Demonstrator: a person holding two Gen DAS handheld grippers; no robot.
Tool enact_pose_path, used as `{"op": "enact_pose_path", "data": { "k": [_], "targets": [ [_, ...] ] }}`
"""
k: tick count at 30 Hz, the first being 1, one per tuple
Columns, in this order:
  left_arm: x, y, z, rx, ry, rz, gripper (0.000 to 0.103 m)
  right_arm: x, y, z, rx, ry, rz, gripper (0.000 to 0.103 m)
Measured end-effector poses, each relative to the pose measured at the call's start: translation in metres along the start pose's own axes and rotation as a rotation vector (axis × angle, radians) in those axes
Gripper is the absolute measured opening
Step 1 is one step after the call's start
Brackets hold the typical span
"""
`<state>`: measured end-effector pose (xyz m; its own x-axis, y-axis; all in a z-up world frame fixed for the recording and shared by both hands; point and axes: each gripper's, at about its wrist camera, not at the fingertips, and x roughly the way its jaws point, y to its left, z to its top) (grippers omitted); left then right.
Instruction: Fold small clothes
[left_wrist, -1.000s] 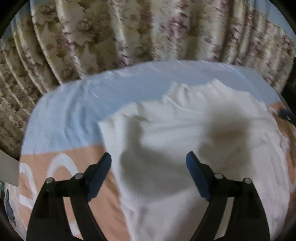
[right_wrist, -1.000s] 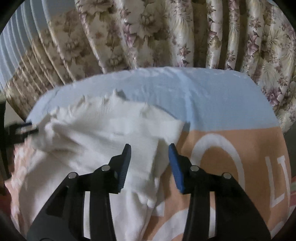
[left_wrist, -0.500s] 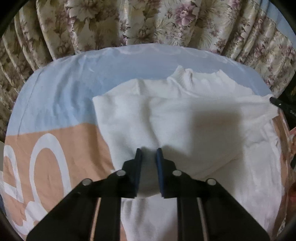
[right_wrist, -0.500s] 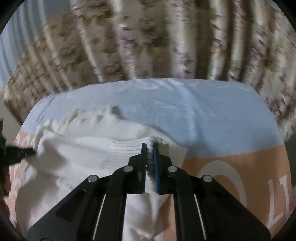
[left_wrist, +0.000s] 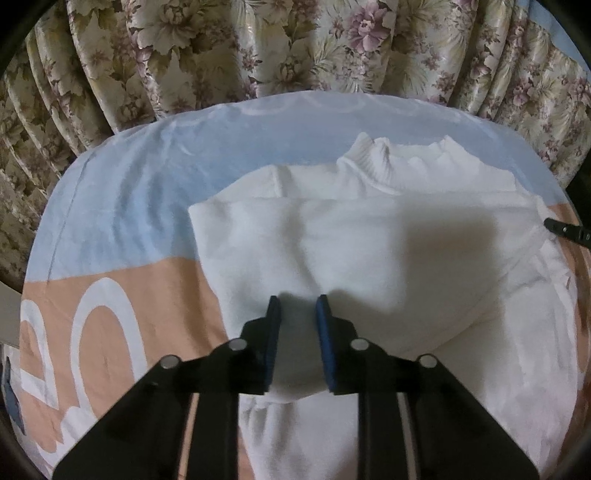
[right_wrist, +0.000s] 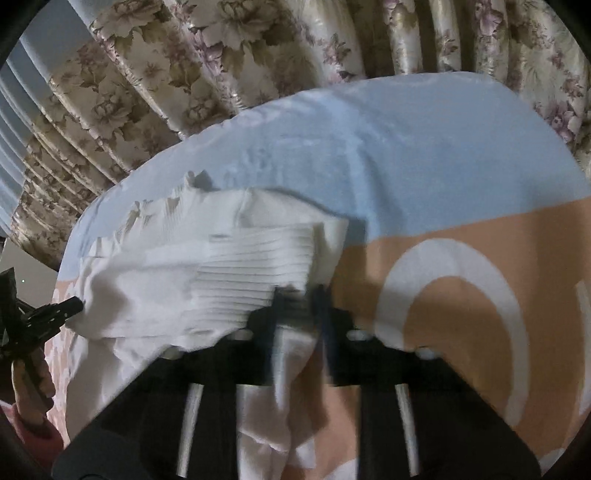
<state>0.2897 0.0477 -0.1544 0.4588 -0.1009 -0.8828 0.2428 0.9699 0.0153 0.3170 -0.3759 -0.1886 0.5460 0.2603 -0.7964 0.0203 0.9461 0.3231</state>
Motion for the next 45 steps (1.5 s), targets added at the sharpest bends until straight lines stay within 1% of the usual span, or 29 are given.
{"op": "enact_pose_path", "data": {
  "k": [1,5,6,8,10,11,12,13,14,15,17,18,20,22,24,25,26,27,28,30,31,33,35,38,40,41,42,43,45],
  "targets": [
    [0.000,0.001,0.000,0.009,0.003,0.011,0.015,-0.005,0.001,-0.001,0.009,-0.006,0.002,0.009],
    [-0.001,0.014,-0.002,0.024,0.006,0.054,0.015,-0.025,0.002,-0.008,0.069,-0.004,0.041,0.009],
    [-0.001,0.017,-0.002,0.024,0.006,0.064,0.015,-0.025,0.000,-0.009,0.073,0.005,0.034,0.009],
    [-0.002,0.024,-0.003,0.009,0.006,0.038,0.015,-0.017,-0.005,-0.009,0.037,0.020,-0.013,0.010],
    [-0.004,0.024,-0.004,0.008,0.004,0.042,0.016,-0.017,-0.003,-0.010,-0.021,-0.008,-0.039,0.016],
    [-0.007,0.022,-0.005,0.011,-0.003,0.061,0.029,-0.021,-0.001,-0.012,-0.045,-0.026,-0.067,0.026],
    [-0.012,0.020,-0.006,0.014,-0.015,0.084,0.041,-0.026,0.003,-0.015,-0.061,-0.055,-0.072,0.035],
    [-0.017,0.017,-0.007,0.015,-0.034,0.099,0.064,-0.034,0.010,-0.018,-0.083,-0.100,-0.061,0.038],
    [-0.026,0.013,-0.008,0.013,-0.073,0.107,0.075,-0.039,0.016,-0.020,-0.104,-0.129,-0.052,0.050],
    [-0.033,0.008,-0.007,0.000,-0.106,0.100,0.077,-0.043,0.033,-0.024,-0.157,-0.174,-0.045,0.061],
    [-0.037,-0.004,-0.001,-0.013,-0.138,0.070,0.077,-0.038,0.055,-0.025,-0.231,-0.191,-0.050,0.063],
    [-0.036,-0.012,0.004,-0.012,-0.150,0.067,0.077,-0.028,0.074,-0.025,-0.273,-0.177,-0.039,0.063],
    [-0.026,-0.031,0.015,0.005,-0.158,0.059,0.078,-0.009,0.098,-0.022,-0.300,-0.157,-0.002,0.062],
    [-0.009,-0.043,0.024,0.011,-0.142,0.052,0.078,0.010,0.119,-0.022,-0.334,-0.122,0.012,0.060],
    [0.016,-0.050,0.029,0.007,-0.090,0.036,0.078,0.031,0.139,-0.021,-0.397,-0.081,-0.025,0.055],
    [0.026,-0.052,0.029,0.008,-0.085,0.069,0.079,0.040,0.143,-0.021,-0.424,-0.066,-0.058,0.053],
    [0.029,-0.051,0.029,0.011,-0.093,0.080,0.081,0.049,0.144,-0.022,-0.458,-0.053,-0.102,0.052],
    [0.028,-0.049,0.027,0.009,-0.104,0.073,0.081,0.050,0.143,-0.023,-0.468,-0.056,-0.103,0.055],
    [0.026,-0.045,0.025,0.001,-0.108,0.071,0.081,0.048,0.139,-0.022,-0.460,-0.060,-0.108,0.056],
    [0.022,-0.033,0.020,-0.004,-0.113,0.125,0.081,0.039,0.119,-0.020,-0.425,-0.071,-0.138,0.056],
    [0.021,-0.028,0.017,-0.010,-0.111,0.136,0.084,0.034,0.107,-0.018,-0.404,-0.082,-0.154,0.056],
    [0.021,-0.010,0.011,-0.052,-0.094,0.120,0.088,0.029,0.086,-0.016,-0.370,-0.083,-0.174,0.055],
    [0.018,0.007,0.003,-0.109,-0.080,0.084,0.089,0.021,0.067,-0.016,-0.324,-0.085,-0.157,0.056],
    [0.006,0.013,-0.003,-0.125,-0.077,0.109,0.088,0.004,0.059,-0.019,-0.288,-0.104,-0.168,0.056],
    [-0.008,0.010,-0.007,-0.128,-0.077,0.103,0.089,-0.012,0.063,-0.024,-0.281,-0.132,-0.145,0.056],
    [-0.017,0.006,-0.013,-0.129,-0.086,0.088,0.090,-0.021,0.066,-0.028,-0.275,-0.147,-0.114,0.059],
    [-0.027,0.000,-0.017,-0.126,-0.093,0.071,0.091,-0.030,0.070,-0.033,-0.264,-0.159,-0.081,0.067],
    [-0.033,-0.008,-0.022,-0.114,-0.097,0.059,0.094,-0.035,0.076,-0.040,-0.260,-0.162,-0.062,0.072],
    [-0.043,-0.025,-0.032,-0.082,-0.099,0.055,0.094,-0.041,0.090,-0.053,-0.280,-0.152,-0.049,0.079]
  ]
}}
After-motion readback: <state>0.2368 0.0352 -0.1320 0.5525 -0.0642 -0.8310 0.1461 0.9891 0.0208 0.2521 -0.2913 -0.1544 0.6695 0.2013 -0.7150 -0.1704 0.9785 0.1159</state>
